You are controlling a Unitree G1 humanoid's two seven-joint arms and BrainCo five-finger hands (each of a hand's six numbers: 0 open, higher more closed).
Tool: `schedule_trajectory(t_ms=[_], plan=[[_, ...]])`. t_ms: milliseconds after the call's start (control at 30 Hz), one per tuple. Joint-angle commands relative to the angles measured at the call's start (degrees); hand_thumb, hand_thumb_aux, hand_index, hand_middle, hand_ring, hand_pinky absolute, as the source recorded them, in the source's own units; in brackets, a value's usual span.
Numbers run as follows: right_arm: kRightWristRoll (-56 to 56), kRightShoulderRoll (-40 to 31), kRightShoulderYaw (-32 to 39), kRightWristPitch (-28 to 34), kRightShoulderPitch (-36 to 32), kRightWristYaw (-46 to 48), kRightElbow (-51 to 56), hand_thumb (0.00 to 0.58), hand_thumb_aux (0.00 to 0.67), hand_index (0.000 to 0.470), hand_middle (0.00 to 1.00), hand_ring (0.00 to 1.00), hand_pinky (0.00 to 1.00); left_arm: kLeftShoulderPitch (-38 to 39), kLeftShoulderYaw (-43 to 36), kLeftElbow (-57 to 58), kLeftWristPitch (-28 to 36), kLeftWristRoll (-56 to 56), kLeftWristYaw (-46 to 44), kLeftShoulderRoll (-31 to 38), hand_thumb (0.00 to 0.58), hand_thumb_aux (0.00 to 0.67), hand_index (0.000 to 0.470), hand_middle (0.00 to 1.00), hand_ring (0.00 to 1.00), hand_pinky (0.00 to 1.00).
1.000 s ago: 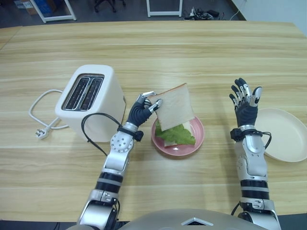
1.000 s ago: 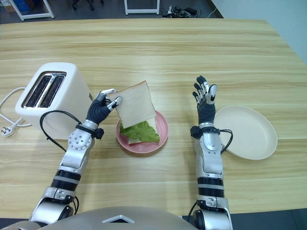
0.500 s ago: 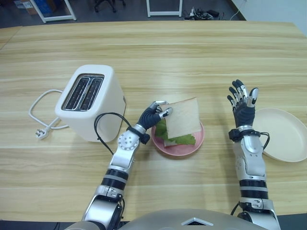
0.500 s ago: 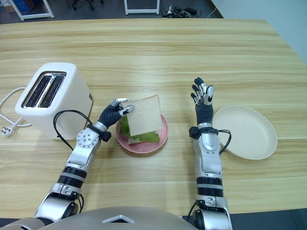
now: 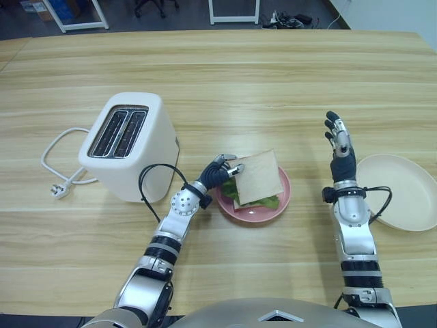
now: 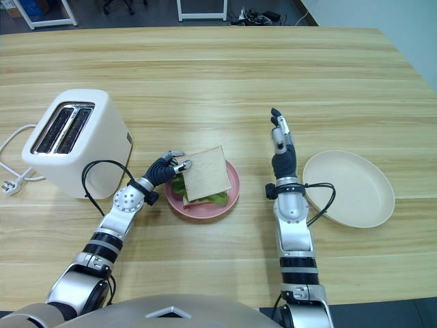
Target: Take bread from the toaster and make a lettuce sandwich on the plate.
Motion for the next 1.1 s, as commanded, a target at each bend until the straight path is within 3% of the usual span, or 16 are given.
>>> schedule_trajectory(t_ms=[33,167,300,733,867,900,933,1100], plan=[[-27.88,-9.55,7.45,-8.9,4.31,-8.48,-7.81,0.0,0.0,0.0,0.0,0.0,0.0,1.05,-1.07,1.87,1.7,2.41,-1.12,1.64,0.58,0.67,0.47,1.0,1.0,1.0],[-47.41,-15.52,13.27,-7.83,4.36,-15.16,-7.66,0.0,0.0,0.0,0.0,0.0,0.0,0.94,-0.65,1.95,1.99,2.13,-1.3,2.04,0.58,0.67,0.47,1.0,1.0,1.0],[-58.96,-17.18,20.33,-4.75,2.84,-18.26,-1.87,0.0,0.0,0.0,0.0,0.0,0.0,0.43,-0.64,2.55,2.25,2.25,-1.36,2.08,0.58,0.67,0.47,1.0,1.0,1.0],[-61.94,-15.6,34.85,-1.67,-2.19,-15.33,17.6,0.0,0.0,0.0,0.0,0.0,0.0,1.93,-0.81,-0.19,3.68,3.42,-1.04,3.21,0.58,0.67,0.47,1.0,1.0,1.0],[-58.63,-14.53,39.45,-3.21,-3.5,-9.4,26.44,0.0,0.0,0.0,0.0,0.0,0.0,2.65,-2.11,-2.44,4.23,6.92,1.3,3.93,0.58,0.67,0.47,1.0,1.0,1.0],[-57.93,-14.52,40.58,-3.43,-3.44,-7.61,28.05,0.0,0.0,0.0,0.0,0.0,0.0,2.64,-2.27,-3.34,4.75,10.14,5.29,4.18,0.501,0.423,0.297,0.76,0.76,0.76],[-57.21,-14.6,41.55,-3.67,-3.31,-6.23,29.33,0.0,0.0,0.0,0.0,0.0,0.0,2.59,-2.61,-4.57,5.63,13.65,9.14,4.58,0.0,0.0,0.0,0.0,0.0,0.0],[-54.24,-15.54,43.6,-3.71,-2.65,-5.59,30.75,0.0,0.0,0.0,0.0,0.0,0.0,2.53,-0.16,-17.31,13.01,31.56,30.55,5.64,0.0,0.0,0.0,0.0,0.0,0.0]])
